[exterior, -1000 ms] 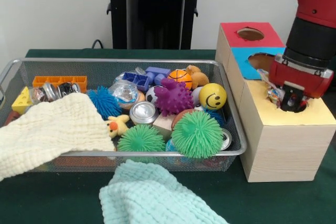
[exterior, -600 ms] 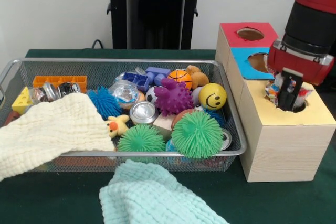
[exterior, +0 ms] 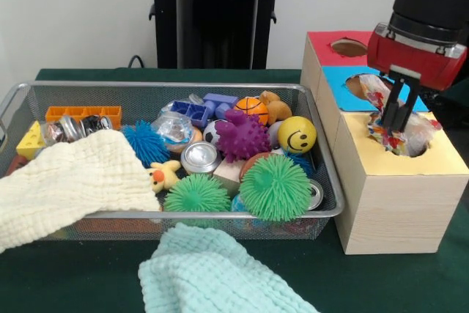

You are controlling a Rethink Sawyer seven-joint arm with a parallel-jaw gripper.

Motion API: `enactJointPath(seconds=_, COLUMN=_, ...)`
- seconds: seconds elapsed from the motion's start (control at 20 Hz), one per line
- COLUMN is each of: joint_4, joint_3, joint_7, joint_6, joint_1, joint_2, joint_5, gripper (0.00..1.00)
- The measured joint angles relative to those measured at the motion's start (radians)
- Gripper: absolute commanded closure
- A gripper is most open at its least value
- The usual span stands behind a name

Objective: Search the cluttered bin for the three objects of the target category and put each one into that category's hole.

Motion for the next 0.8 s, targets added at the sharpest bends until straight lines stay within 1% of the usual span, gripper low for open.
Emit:
enactJointPath(seconds=0.35, joint_4=0.000, joint_3=0.000, joint_7=0.000, joint_6=0.000, joint_1=-0.013, joint_2=-0.017, joint_5=-0.031, gripper=1.00)
enactJointPath(seconds=0.8, joint_4=0.001, joint_3=0.011, joint_7=0.000, joint_6=0.000, joint_1=-0.027, joint_2=-0.020, joint_5=-0.053, gripper=1.00)
